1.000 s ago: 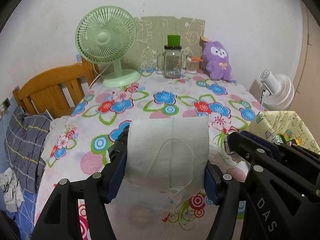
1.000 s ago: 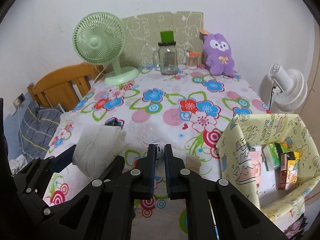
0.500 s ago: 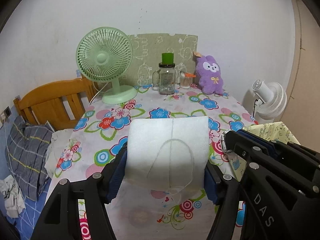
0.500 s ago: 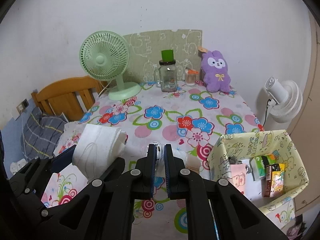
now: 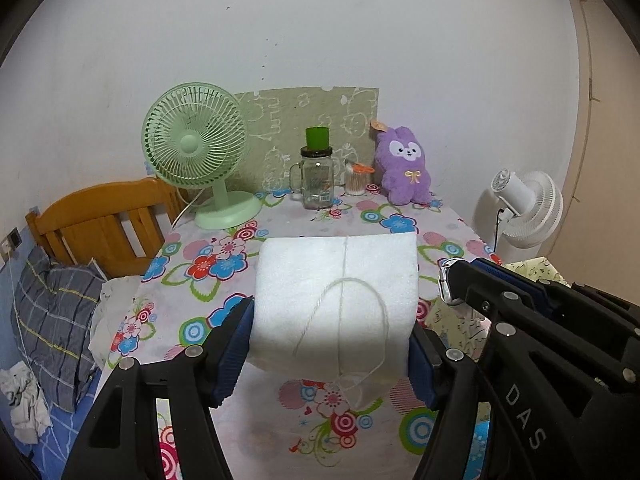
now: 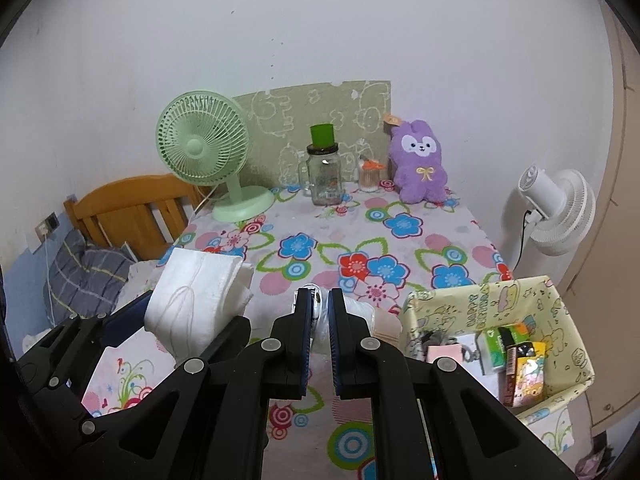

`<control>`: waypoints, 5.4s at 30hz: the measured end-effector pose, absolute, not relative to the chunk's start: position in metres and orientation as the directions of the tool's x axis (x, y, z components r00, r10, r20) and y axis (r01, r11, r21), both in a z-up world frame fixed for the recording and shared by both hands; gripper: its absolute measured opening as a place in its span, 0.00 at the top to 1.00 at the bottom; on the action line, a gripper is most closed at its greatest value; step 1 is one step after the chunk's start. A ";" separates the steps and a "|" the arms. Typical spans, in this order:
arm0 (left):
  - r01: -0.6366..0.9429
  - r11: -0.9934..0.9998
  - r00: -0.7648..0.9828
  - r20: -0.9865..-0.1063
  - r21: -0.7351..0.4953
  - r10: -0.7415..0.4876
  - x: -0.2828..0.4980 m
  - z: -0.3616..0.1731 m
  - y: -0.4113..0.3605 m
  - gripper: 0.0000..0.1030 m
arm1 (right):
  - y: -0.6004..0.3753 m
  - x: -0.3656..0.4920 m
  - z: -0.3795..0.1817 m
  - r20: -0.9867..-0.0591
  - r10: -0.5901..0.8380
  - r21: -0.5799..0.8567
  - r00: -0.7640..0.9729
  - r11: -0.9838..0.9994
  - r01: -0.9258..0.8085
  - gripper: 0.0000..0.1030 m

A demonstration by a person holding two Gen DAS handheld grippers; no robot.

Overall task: Organize soft objects
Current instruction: 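Carry the white cloth pack and white roll toward the yellow gift box, then lower the white cloth pack and roll into the box and open both tools, then withdraw both open tools up out of the yellow box, then move both open tools over the black umbrella and clear plastic tube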

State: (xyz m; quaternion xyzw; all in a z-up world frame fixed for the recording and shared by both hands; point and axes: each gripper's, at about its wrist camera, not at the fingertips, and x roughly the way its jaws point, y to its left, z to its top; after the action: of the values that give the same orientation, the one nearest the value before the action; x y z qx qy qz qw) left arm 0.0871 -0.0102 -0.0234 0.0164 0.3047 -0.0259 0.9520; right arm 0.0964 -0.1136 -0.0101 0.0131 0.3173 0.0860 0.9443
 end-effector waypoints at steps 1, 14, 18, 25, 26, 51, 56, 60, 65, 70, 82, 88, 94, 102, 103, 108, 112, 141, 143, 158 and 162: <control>0.061 0.998 0.814 -0.580 0.015 -0.041 0.087 -0.023 -0.012 0.32 | -0.116 0.096 -0.010 -0.596 0.170 0.078 0.785 0.985 -0.154 0.89; 0.104 0.995 0.816 -0.573 0.011 -0.079 0.092 -0.020 -0.053 0.32 | -0.157 0.097 -0.004 -0.584 0.140 0.065 0.800 0.990 -0.126 0.89; 0.122 0.992 0.811 -0.578 0.014 -0.091 0.096 -0.022 -0.063 0.32 | -0.170 0.098 -0.006 -0.585 0.127 0.068 0.801 0.992 -0.108 0.89; 0.147 0.989 0.803 -0.587 0.024 -0.105 0.100 -0.026 -0.083 0.32 | -0.188 0.101 -0.011 -0.593 0.109 0.072 0.798 0.994 -0.083 0.89; 0.154 0.988 0.801 -0.588 0.023 -0.111 0.100 -0.027 -0.086 0.32 | -0.191 0.102 -0.013 -0.594 0.104 0.070 0.798 0.995 -0.078 0.89; 0.301 0.953 0.719 -0.665 0.037 -0.201 0.114 -0.056 -0.162 0.32 | -0.265 0.107 -0.043 -0.654 0.014 0.082 0.757 0.995 0.053 0.89; 0.332 0.943 0.687 -0.694 0.035 -0.216 0.117 -0.067 -0.175 0.30 | -0.278 0.109 -0.056 -0.676 -0.006 0.079 0.737 0.994 0.081 0.89; 0.342 0.937 0.690 -0.696 0.072 -0.198 0.117 -0.071 -0.184 0.26 | -0.288 0.110 -0.065 -0.694 0.002 0.104 0.720 0.990 0.097 0.89; 0.384 0.922 0.658 -0.715 0.047 -0.237 0.118 -0.074 -0.193 0.22 | -0.295 0.111 -0.069 -0.697 -0.004 0.112 0.717 0.987 0.114 0.89; 0.392 0.919 0.637 -0.734 0.045 -0.236 0.121 -0.081 -0.197 0.11 | -0.301 0.113 -0.072 -0.706 0.006 0.128 0.708 0.984 0.120 0.89; 0.417 0.906 0.625 -0.746 0.072 -0.228 0.119 -0.085 -0.203 0.00 | -0.310 0.114 -0.079 -0.721 0.045 0.199 0.691 0.969 0.145 0.41; 0.407 0.910 0.634 -0.740 0.073 -0.224 0.117 -0.082 -0.200 0.00 | -0.305 0.112 -0.076 -0.723 0.033 0.173 0.690 0.976 0.135 0.29; 0.393 0.916 0.652 -0.726 0.078 -0.218 0.112 -0.076 -0.193 0.00 | -0.299 0.106 -0.070 -0.714 0.013 0.145 0.700 0.981 0.129 0.22; 0.374 0.925 0.671 -0.706 0.060 -0.226 0.105 -0.066 -0.179 0.00 | -0.284 0.097 -0.060 -0.693 0.009 0.119 0.721 0.988 0.102 0.17; 0.371 0.927 0.675 -0.703 0.060 -0.225 0.104 -0.064 -0.176 0.00 | -0.282 0.095 -0.058 -0.690 0.009 0.117 0.723 0.988 0.100 0.17; 0.357 0.933 0.690 -0.689 0.055 -0.223 0.099 -0.058 -0.165 0.00 | -0.271 0.091 -0.050 -0.676 0.011 0.109 0.737 0.990 0.086 0.17; 0.344 0.938 0.700 -0.678 0.047 -0.223 0.096 -0.052 -0.155 0.00 | -0.262 0.087 -0.042 -0.661 0.009 0.099 0.751 0.992 0.075 0.16; 0.257 0.966 0.781 -0.596 0.032 -0.188 0.080 -0.016 -0.075 0.00 | -0.180 0.076 0.001 -0.588 0.046 0.062 0.808 0.998 -0.011 0.12; 0.251 0.968 0.786 -0.590 0.031 -0.185 0.080 -0.014 -0.070 0.00 | -0.175 0.075 0.003 -0.585 0.048 0.060 0.810 0.998 -0.015 0.12; 0.178 0.983 0.802 -0.583 0.034 -0.125 0.085 -0.017 -0.028 0.00 | -0.135 0.083 0.002 -0.582 0.109 0.055 0.806 0.994 -0.095 0.12; 0.163 0.986 0.801 -0.588 0.039 -0.109 0.089 -0.021 -0.019 0.00 | -0.125 0.089 -0.003 -0.588 0.129 0.063 0.798 0.992 -0.114 0.12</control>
State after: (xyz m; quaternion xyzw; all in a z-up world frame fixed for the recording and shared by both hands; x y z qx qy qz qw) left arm 0.0891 -0.0186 -0.0215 0.0438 0.3068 -0.0718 0.9480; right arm 0.0888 -0.1251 -0.0032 0.0122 0.3111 0.0640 0.9481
